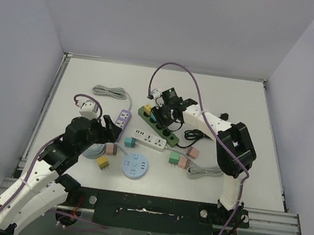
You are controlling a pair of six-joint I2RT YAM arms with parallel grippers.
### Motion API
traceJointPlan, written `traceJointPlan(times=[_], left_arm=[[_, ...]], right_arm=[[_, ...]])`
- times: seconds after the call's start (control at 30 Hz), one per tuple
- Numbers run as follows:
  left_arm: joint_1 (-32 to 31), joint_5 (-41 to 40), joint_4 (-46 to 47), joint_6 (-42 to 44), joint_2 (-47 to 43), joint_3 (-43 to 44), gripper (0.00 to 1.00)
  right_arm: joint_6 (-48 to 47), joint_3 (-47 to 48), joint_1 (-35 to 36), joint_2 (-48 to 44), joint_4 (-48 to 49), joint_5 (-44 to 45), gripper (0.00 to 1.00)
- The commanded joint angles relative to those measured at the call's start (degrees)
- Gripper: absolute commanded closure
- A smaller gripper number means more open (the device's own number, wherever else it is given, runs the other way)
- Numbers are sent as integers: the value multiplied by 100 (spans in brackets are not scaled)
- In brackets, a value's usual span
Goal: Insert the plug
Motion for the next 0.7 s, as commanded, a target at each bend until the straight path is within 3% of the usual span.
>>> traceJointPlan(times=[0.0,0.47,0.67], left_arm=[[28,103,254,-19,-78,38,30],[23,64,228,-12,-94,59,30],[24,38,194,-4,-99,60,30]], right_arm=[[52,-463,-125,705,222,633,100],[704,-693,76,1624,57,632,100],[815,-531,105,831,120,881,100]])
